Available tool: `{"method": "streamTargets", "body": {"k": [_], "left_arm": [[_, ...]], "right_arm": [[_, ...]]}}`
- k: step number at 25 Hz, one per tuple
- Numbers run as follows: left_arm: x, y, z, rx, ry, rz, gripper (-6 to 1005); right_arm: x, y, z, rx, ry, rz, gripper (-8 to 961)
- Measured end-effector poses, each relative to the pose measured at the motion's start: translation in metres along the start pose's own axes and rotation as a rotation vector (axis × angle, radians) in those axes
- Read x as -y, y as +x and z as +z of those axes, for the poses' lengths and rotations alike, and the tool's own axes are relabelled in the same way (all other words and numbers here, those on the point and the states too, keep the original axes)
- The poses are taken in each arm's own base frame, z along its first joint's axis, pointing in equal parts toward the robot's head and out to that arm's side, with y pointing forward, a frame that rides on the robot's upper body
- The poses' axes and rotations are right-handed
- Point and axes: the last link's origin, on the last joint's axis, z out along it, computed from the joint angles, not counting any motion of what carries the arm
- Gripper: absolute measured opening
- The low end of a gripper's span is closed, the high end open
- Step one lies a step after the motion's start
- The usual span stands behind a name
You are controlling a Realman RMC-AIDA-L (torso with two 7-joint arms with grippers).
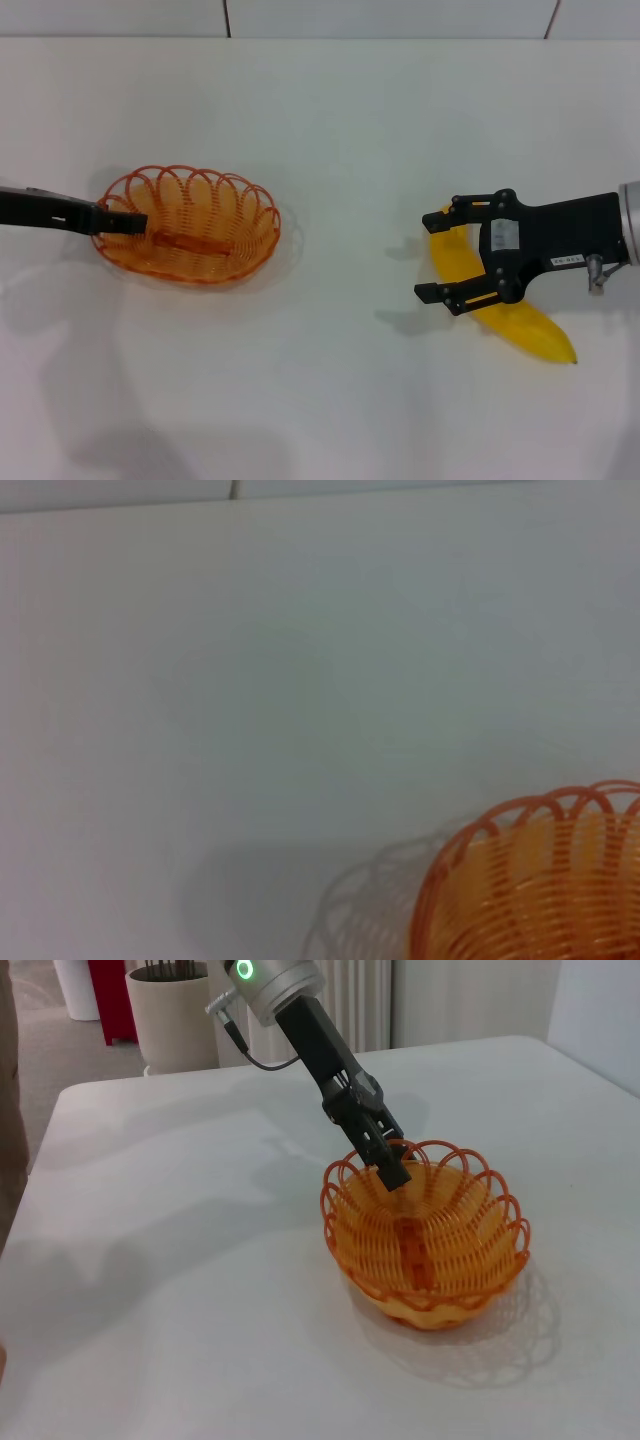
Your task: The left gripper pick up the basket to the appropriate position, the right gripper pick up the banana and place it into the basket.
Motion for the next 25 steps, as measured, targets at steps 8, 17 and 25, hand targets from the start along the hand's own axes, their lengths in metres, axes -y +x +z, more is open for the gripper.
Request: {"method": "streamTargets", "body": {"k": [8,17,25], "left_arm": [[0.0007,-0.0012,0.0000,0.007,0.004,0.006,667],[-0.0017,-0.0002,0.0013,0.008,0.002,0.052,461],[-0.0038,0.0022,0.0015,0.011,-0.007,0.060,87]], "right_arm": [[-0.0002,0.0011,0.0009,0.000,-0.005,0.007,890],[-0.0002,0.0012,0.0007,-0.001,-0.004,0.007,890],[0.0005,0.0012,-0.0002,0.001,0.000,0.017,890]]}}
